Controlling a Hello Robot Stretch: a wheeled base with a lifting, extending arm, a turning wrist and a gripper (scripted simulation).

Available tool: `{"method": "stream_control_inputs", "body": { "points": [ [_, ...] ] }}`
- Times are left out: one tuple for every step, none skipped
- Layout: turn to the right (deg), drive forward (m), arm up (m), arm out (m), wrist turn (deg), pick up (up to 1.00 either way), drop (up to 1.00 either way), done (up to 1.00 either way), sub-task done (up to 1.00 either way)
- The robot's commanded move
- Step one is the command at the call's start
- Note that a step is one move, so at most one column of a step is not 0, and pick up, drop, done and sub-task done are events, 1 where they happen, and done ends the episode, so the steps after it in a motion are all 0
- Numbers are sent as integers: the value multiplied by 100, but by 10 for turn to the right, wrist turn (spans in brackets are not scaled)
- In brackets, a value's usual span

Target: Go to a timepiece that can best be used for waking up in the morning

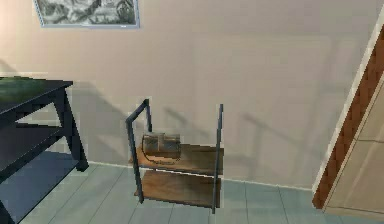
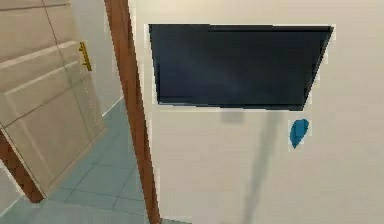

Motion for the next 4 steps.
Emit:
{"method": "stream_control_inputs", "body": {
  "points": [
    [30, 0, 0, 0, 0, 0, 0, 0, 0],
    [0, 50, 0, 0, 0, 0, 0, 0, 0],
    [450, 0, 0, 0, 0, 0, 0, 0, 0],
    [300, 0, 0, 0, 0, 0, 0, 0, 0]
  ]
}}
